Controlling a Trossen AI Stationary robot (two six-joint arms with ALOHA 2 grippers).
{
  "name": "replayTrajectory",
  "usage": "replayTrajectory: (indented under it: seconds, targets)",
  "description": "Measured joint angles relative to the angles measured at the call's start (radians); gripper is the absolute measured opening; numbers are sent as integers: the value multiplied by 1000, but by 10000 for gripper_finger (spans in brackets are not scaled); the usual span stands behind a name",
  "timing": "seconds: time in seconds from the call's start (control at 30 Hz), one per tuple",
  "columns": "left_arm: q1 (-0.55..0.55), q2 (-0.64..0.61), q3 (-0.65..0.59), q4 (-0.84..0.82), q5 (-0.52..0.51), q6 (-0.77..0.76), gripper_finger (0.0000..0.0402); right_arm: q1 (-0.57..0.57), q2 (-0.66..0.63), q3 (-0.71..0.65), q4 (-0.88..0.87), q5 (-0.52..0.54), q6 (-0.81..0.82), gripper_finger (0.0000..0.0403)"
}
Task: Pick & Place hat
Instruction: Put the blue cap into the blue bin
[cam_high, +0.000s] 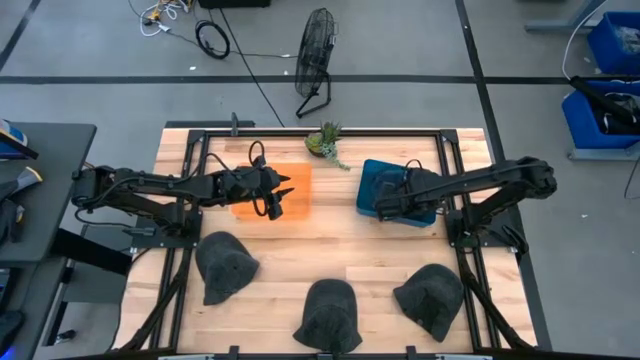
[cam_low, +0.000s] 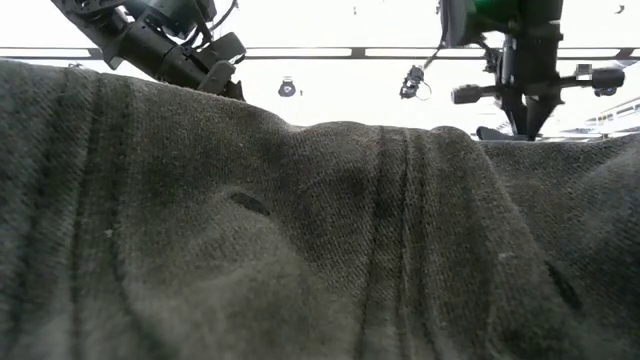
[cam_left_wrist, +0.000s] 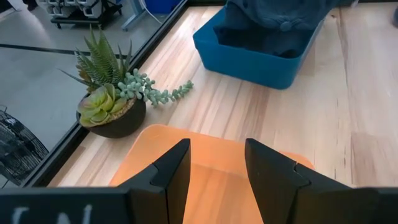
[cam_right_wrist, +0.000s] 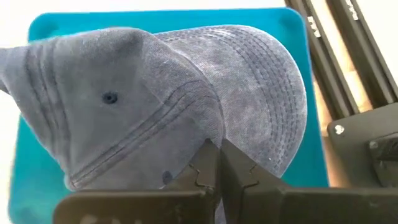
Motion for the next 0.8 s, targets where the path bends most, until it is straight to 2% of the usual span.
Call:
replayTrajectory:
  seconds: [0.17,0.33,0.67,0.8]
  targets:
    - [0,0,0,-3,0,2,156,-3,0,-109,116,-25,50,6]
    - [0,0,0,-8,0,2,156,-3,-1,-170,209,8,46,13]
    - [0,0,0,-8,0,1,156,-4,-36,-173,197,7,-62,79]
    - [0,0,0,-8,0,0,156,-3,-88,-173,184,-1,-166,104]
